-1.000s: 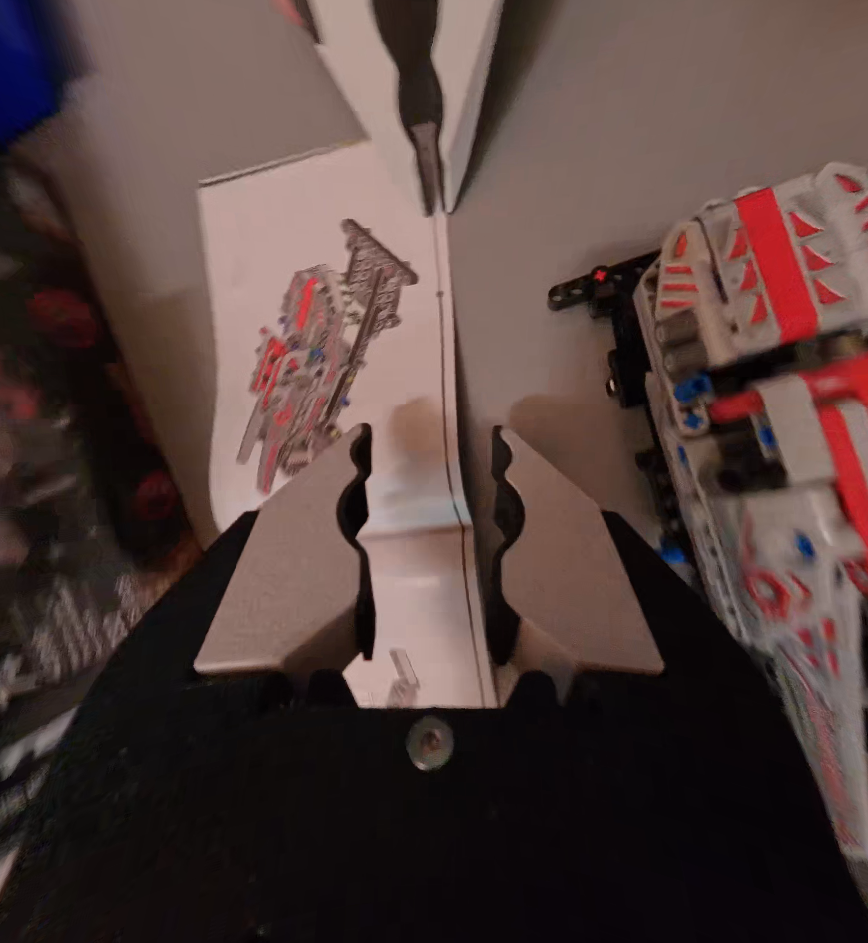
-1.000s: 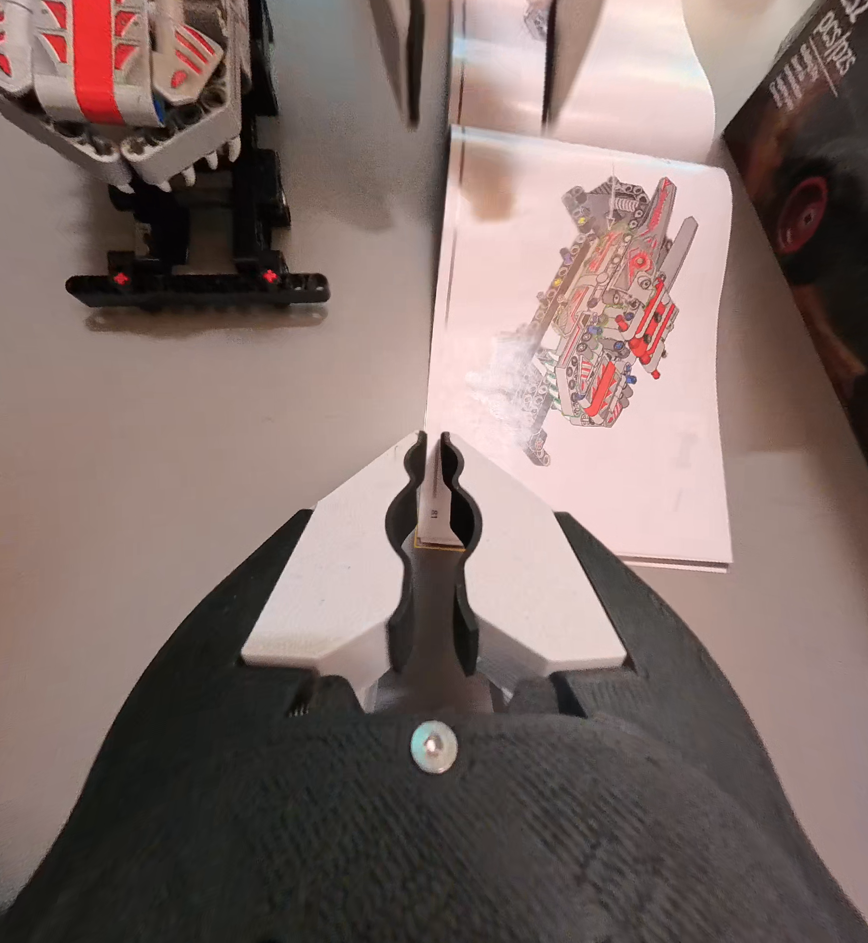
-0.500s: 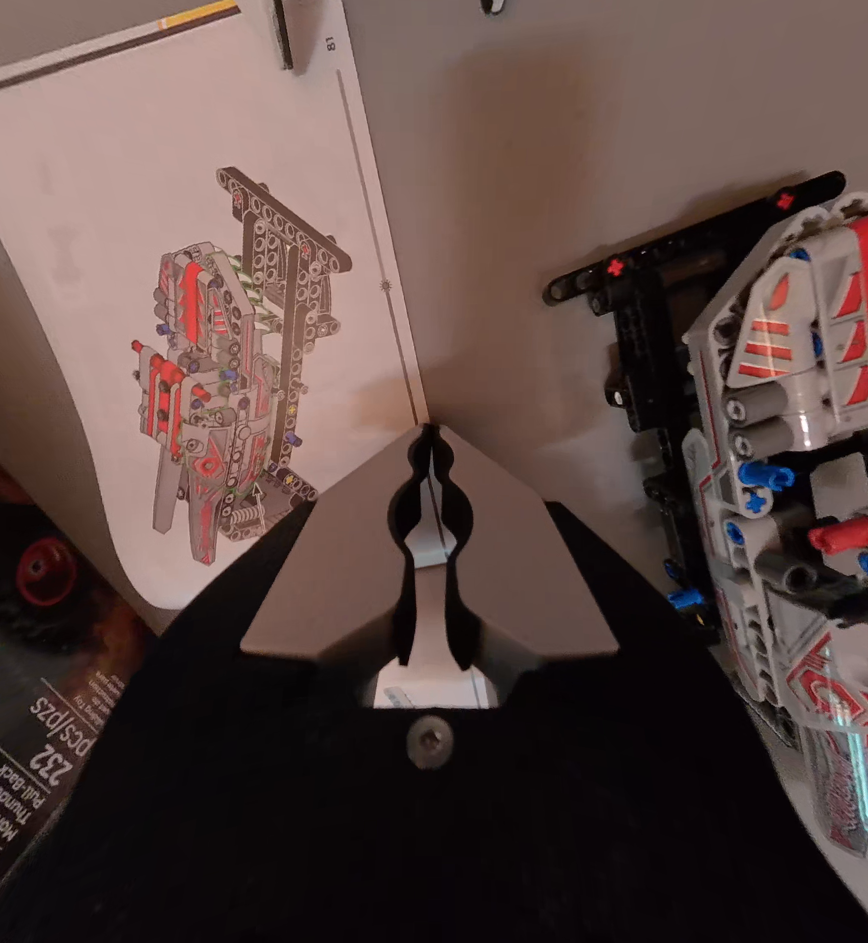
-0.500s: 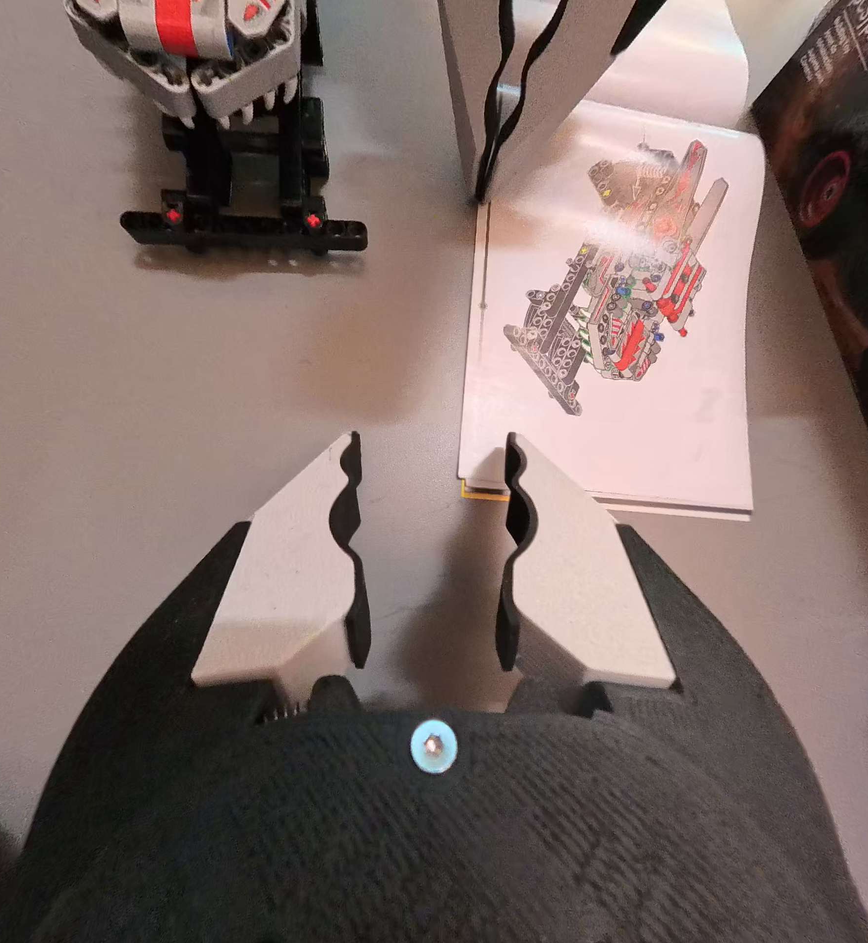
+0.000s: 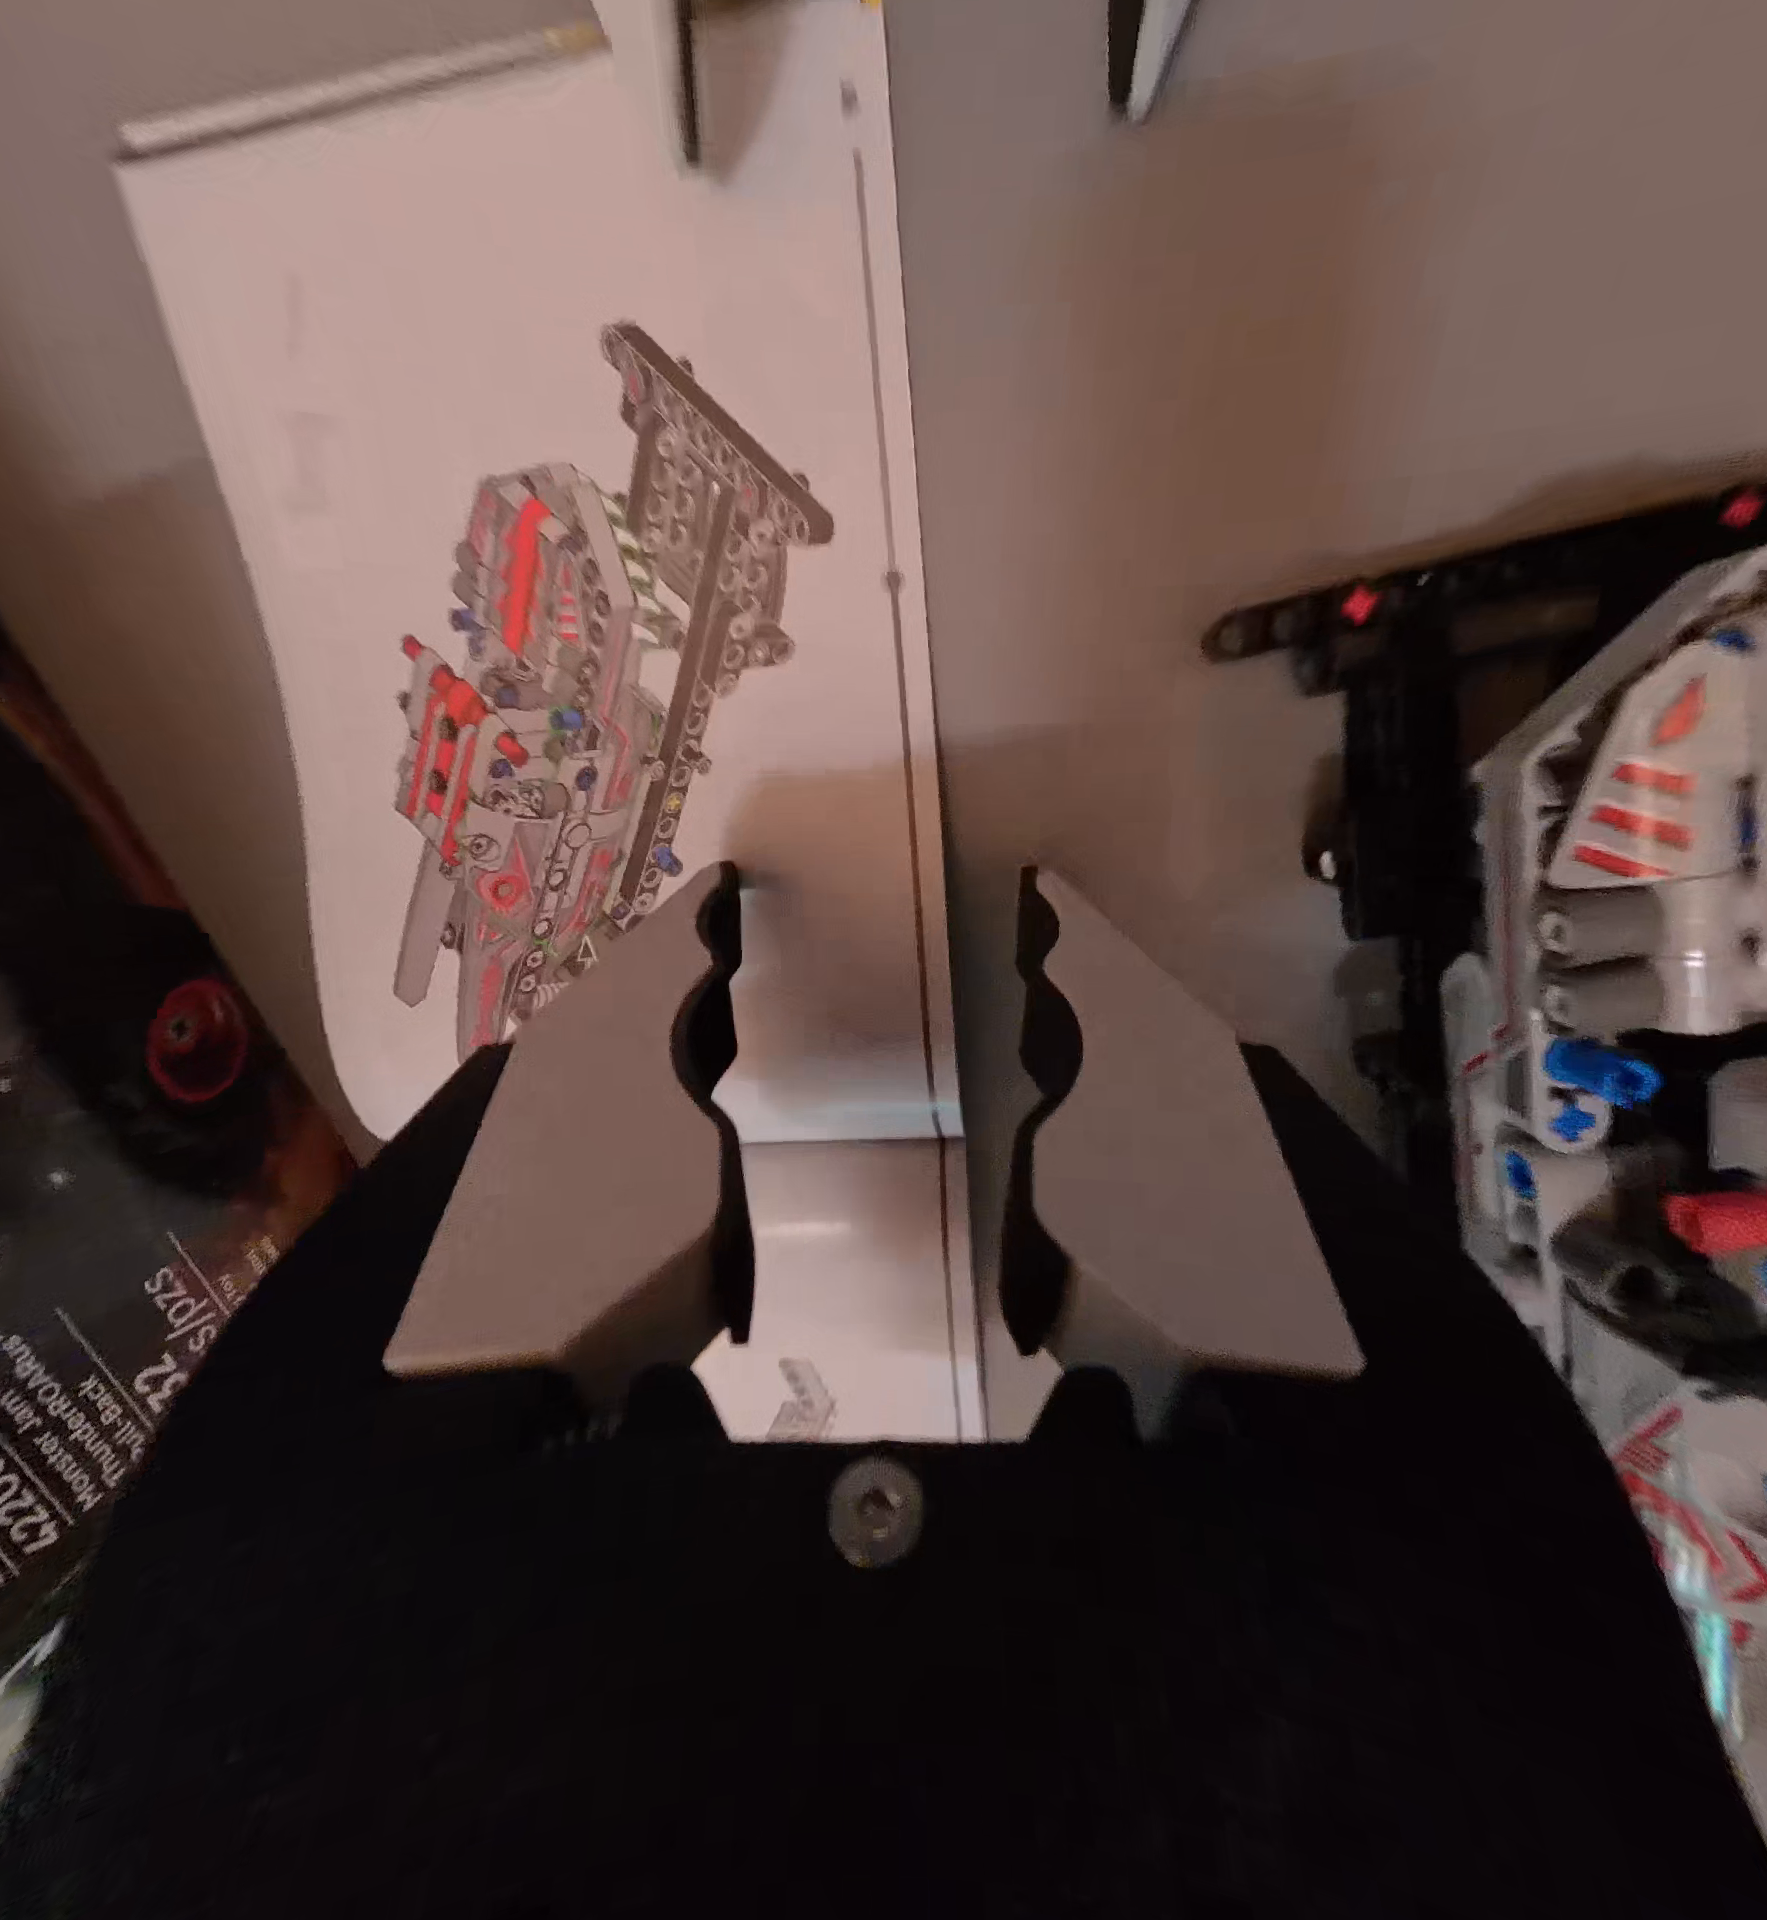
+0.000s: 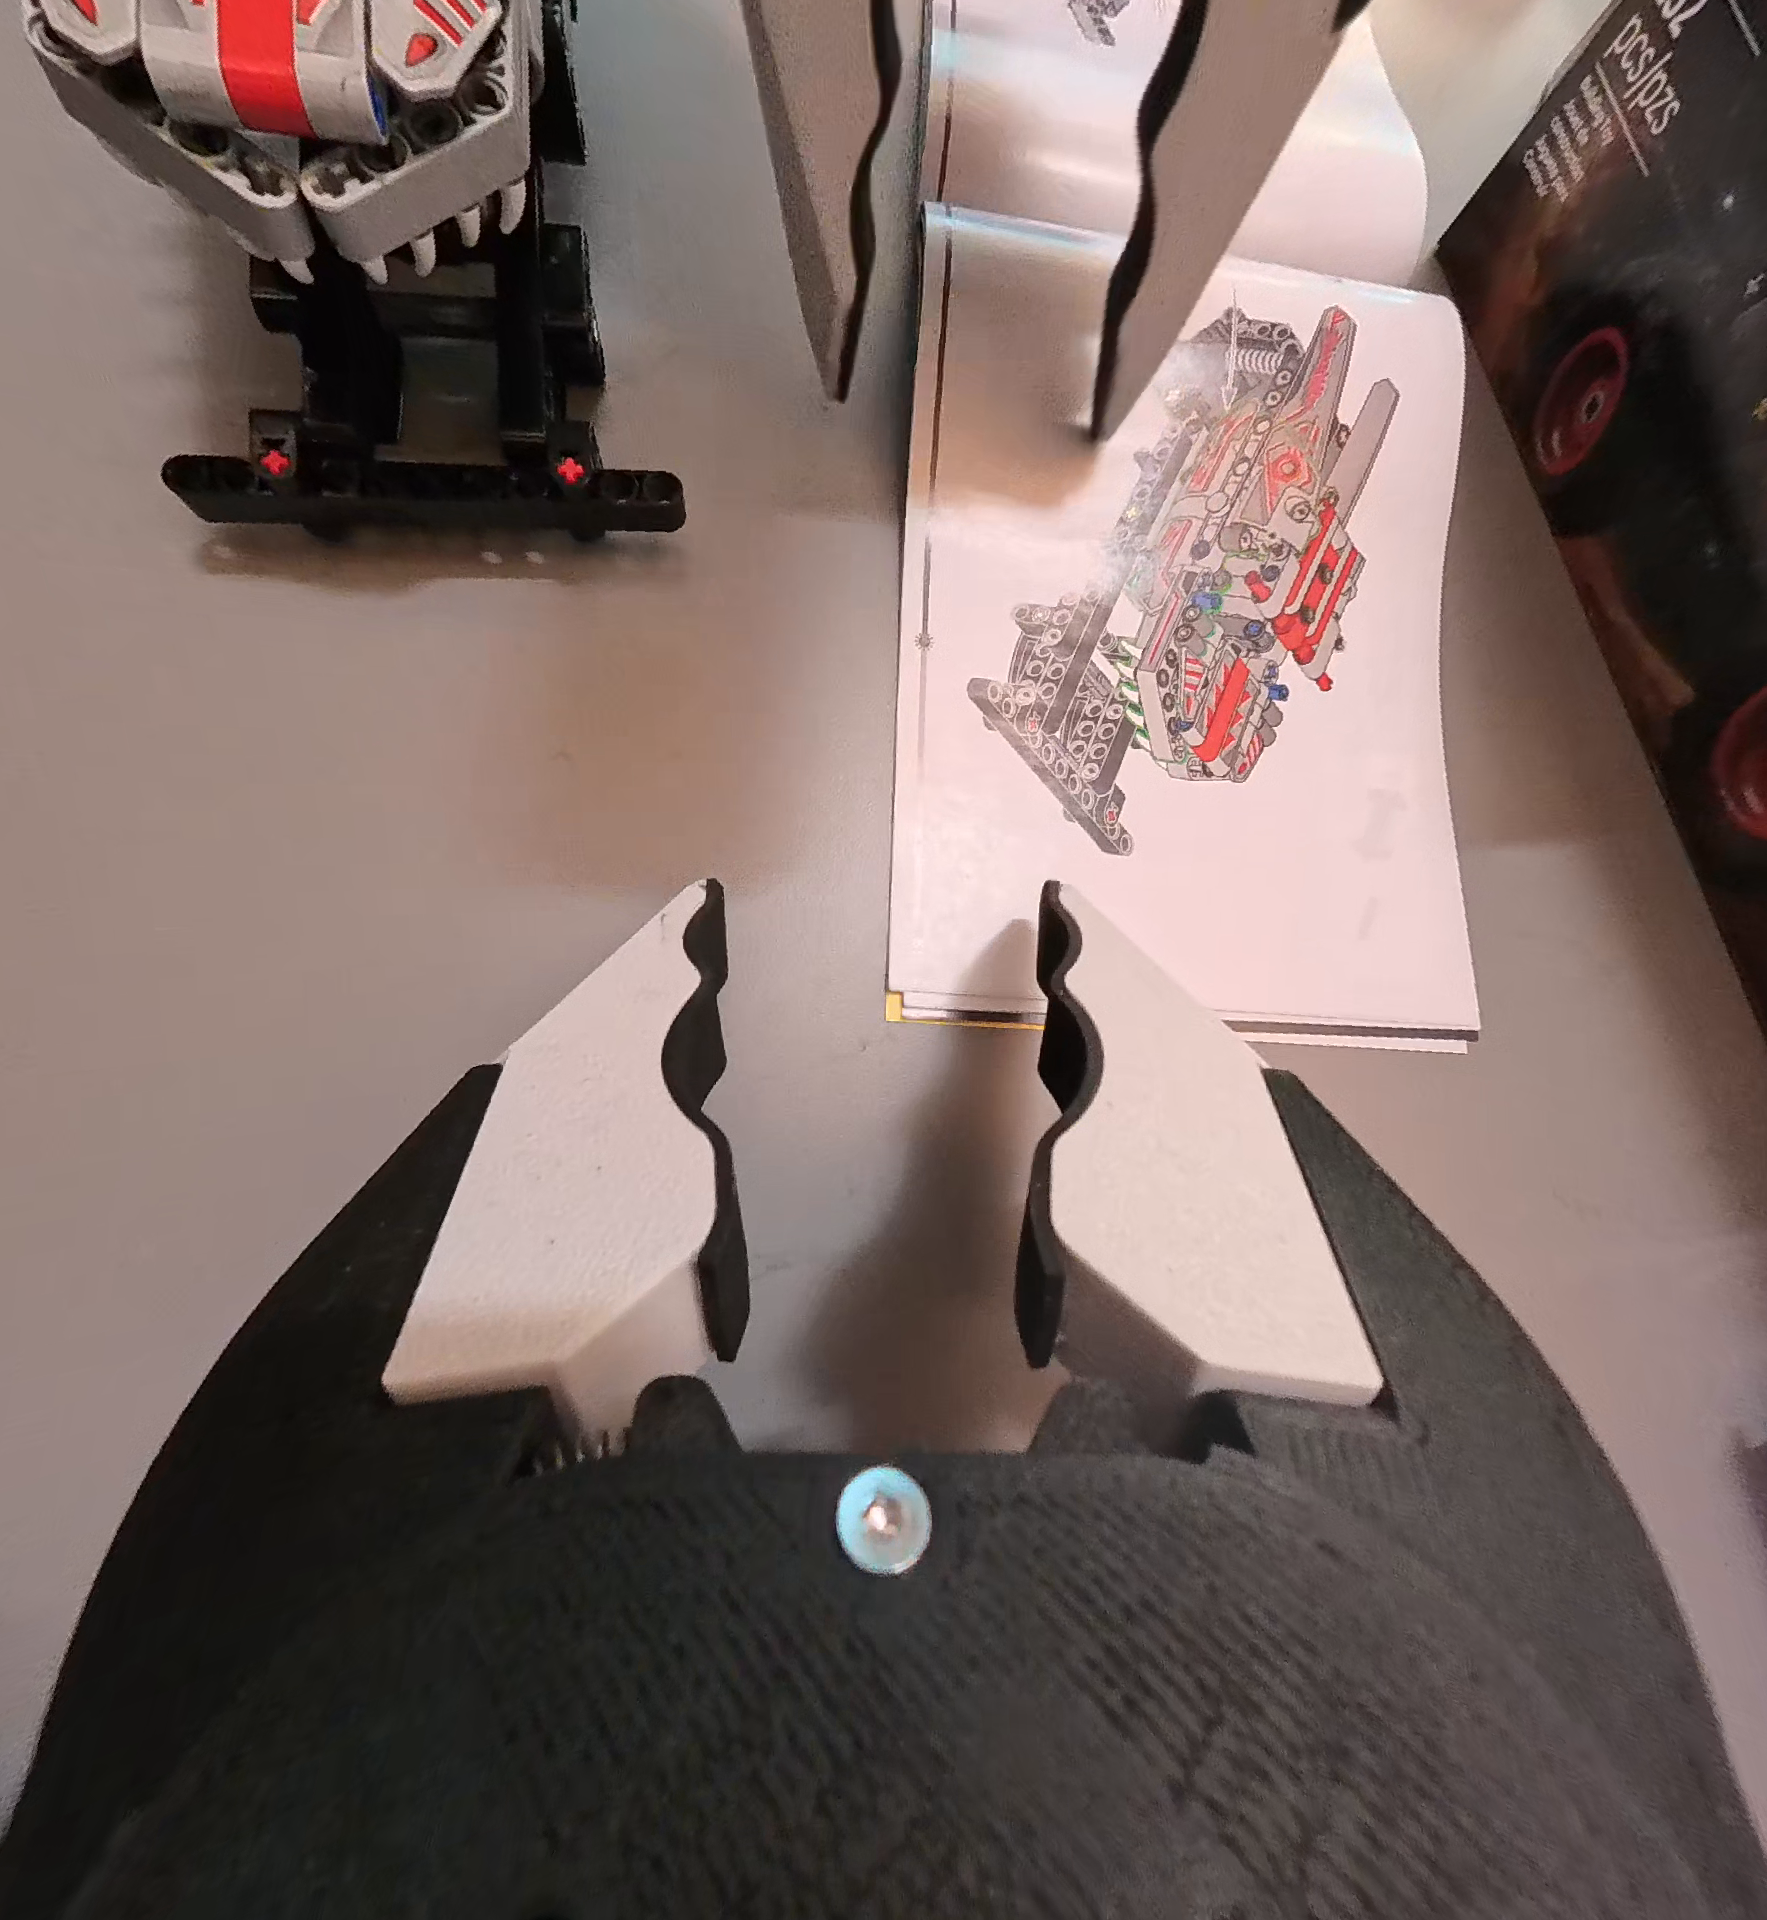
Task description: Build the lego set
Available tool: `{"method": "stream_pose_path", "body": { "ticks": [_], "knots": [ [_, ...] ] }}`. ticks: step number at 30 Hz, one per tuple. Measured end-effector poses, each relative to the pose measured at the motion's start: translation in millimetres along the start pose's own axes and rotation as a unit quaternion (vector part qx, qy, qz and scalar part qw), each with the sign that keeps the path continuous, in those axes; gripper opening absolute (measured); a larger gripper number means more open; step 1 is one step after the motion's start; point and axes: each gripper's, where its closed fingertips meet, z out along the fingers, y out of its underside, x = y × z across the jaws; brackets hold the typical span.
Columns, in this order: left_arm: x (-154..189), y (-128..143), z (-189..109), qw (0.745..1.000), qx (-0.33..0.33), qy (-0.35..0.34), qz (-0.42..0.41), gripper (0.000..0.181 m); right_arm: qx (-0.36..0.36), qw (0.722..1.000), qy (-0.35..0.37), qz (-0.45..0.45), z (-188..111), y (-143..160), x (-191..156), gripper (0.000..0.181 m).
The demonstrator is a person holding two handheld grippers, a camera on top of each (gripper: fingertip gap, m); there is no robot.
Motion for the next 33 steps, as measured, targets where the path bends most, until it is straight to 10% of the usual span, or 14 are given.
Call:
{"method": "stream_pose_path", "body": {
  "ticks": [1,6,17,23,33],
  "knots": [
    [0.7,2.8,2.6,1.000,-0.013,0.001,0.004,0.051,0.001,1.000,0.001,0.001,-0.3,0.4,0.4,0.060],
    [9.1,5.3,3.3,0.999,-0.019,0.036,0.003,0.000,-0.001,1.000,0.007,0.003,-2.9,3.5,3.3,0.060],
    [-5.9,6.9,-12.6,1.000,0.000,-0.011,0.002,0.000,-0.005,0.998,0.043,-0.036,-9.1,0.8,12.5,0.051],
    [-5.4,-27.6,3.0,1.000,0.022,0.010,-0.007,0.056,-0.008,0.999,0.027,-0.019,-5.2,2.6,9.7,0.056],
    [-2.7,-12.2,9.1,0.997,-0.028,0.062,0.038,0.033,-0.034,0.998,0.032,-0.037,-7.8,6.8,10.2,0.056]
  ]
}}
